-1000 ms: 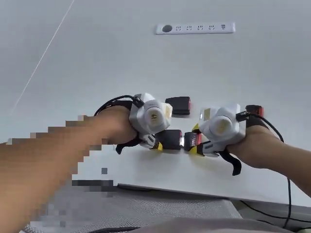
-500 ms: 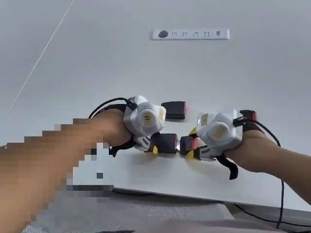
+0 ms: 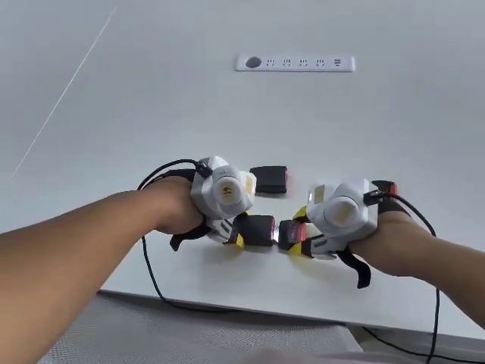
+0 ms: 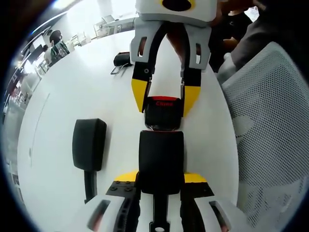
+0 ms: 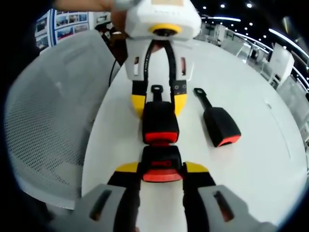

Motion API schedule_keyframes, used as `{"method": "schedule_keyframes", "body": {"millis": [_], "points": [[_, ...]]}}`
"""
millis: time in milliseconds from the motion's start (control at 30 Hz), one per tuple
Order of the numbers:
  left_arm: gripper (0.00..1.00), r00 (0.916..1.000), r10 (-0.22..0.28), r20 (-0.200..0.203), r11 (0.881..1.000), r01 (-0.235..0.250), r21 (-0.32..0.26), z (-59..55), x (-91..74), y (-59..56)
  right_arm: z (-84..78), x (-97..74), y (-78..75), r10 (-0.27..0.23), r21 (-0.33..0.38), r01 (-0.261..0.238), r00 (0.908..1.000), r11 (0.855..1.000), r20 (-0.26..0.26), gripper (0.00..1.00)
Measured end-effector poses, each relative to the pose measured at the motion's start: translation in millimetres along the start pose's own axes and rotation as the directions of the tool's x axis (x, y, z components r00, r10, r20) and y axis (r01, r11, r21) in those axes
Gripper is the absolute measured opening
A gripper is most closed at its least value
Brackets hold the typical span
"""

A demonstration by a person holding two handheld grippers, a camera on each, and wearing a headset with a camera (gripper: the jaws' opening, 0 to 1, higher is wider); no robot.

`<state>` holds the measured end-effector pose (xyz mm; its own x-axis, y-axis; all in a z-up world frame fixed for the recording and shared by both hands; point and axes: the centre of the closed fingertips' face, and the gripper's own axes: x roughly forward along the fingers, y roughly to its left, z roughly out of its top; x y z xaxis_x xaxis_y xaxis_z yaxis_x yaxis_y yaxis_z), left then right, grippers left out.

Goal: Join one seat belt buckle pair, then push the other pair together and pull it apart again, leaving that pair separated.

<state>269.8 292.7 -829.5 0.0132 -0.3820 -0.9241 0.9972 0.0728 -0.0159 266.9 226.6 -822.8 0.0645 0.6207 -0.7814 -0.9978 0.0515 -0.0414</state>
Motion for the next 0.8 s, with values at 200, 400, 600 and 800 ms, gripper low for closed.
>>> {"method": "schedule_keyframes", "body": {"millis": [200, 400, 600, 800], "points": [[0.32, 0.9999, 0.0, -0.012, 1.0, 0.0, -0.006, 0.3, 0.1, 0.0, 0.1, 0.6, -0.3, 0.006, 0.01, -0.006, 1.0, 1.0, -0.005, 0.33], [0.33, 0.9999, 0.0, -0.014, 1.0, 0.0, -0.002, 0.3, 0.0, 0.0, 0.4, 0.3, 0.1, 0.005, -0.004, -0.005, 1.0, 1.0, -0.006, 0.33], [0.34, 0.9997, 0.01, -0.022, 1.0, -0.01, -0.02, 0.5, -0.1, 0.8, -0.5, 0.3, -0.2, 0.0, 0.005, 0.0, 1.0, 1.0, -0.005, 0.34], [0.36, 0.9989, 0.033, -0.032, 0.999, -0.034, -0.027, -0.4, -2.7, 1.9, -7.2, -0.9, 1.1, -0.006, 0.042, 0.007, 0.9998, 0.999, -0.018, 0.38]]}}
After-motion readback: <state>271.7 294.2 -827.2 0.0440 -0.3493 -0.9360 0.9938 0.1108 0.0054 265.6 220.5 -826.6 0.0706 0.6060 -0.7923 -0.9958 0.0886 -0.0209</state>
